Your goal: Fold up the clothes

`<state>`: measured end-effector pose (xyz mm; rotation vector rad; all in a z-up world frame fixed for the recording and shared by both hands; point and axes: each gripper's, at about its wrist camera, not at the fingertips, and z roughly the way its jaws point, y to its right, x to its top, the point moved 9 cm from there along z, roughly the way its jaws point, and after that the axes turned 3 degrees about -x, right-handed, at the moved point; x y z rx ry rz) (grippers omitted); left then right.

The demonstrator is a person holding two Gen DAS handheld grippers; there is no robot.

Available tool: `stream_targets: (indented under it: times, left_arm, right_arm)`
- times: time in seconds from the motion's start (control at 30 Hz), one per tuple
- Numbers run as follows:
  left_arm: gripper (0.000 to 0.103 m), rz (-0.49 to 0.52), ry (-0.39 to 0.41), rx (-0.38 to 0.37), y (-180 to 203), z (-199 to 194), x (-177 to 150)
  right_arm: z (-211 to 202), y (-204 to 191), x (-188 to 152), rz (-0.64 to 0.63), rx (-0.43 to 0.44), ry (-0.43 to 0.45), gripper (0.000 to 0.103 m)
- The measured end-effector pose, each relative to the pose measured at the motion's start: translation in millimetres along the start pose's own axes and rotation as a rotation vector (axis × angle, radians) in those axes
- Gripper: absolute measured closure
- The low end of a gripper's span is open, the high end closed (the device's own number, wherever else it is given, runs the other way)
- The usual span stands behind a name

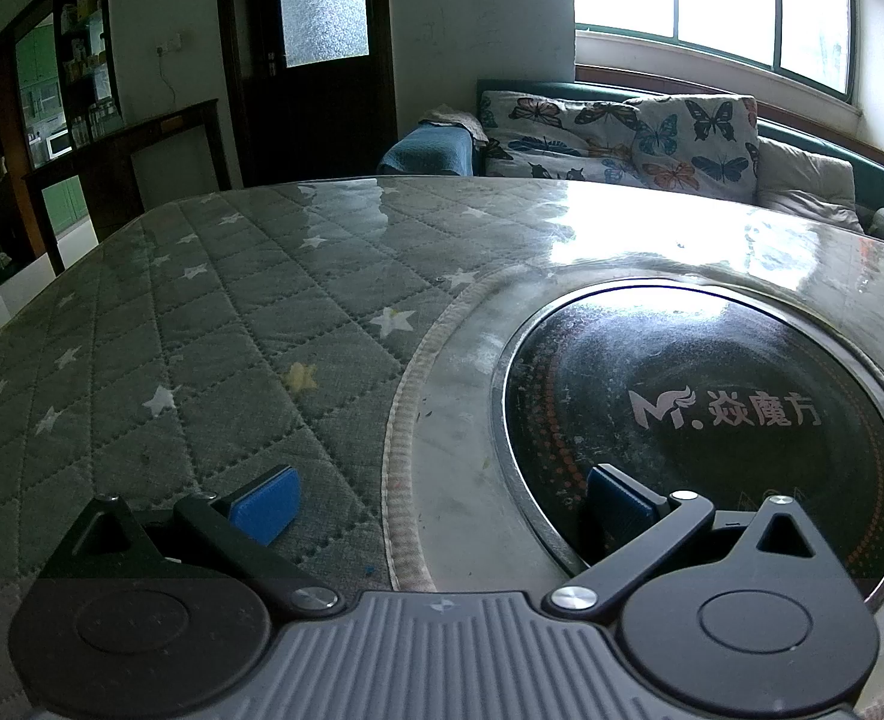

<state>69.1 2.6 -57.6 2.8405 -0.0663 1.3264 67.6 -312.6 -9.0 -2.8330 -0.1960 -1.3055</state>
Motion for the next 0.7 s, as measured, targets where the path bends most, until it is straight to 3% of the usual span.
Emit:
stream_targets:
  times: [0.7]
  left_arm:
    - [0.000,0.004,-0.007,0.006,4.9,-0.9,0.2]
  right_arm:
    - [-0.9,1.0,-3.0,-0.001,-0.008,-0.003,0.000]
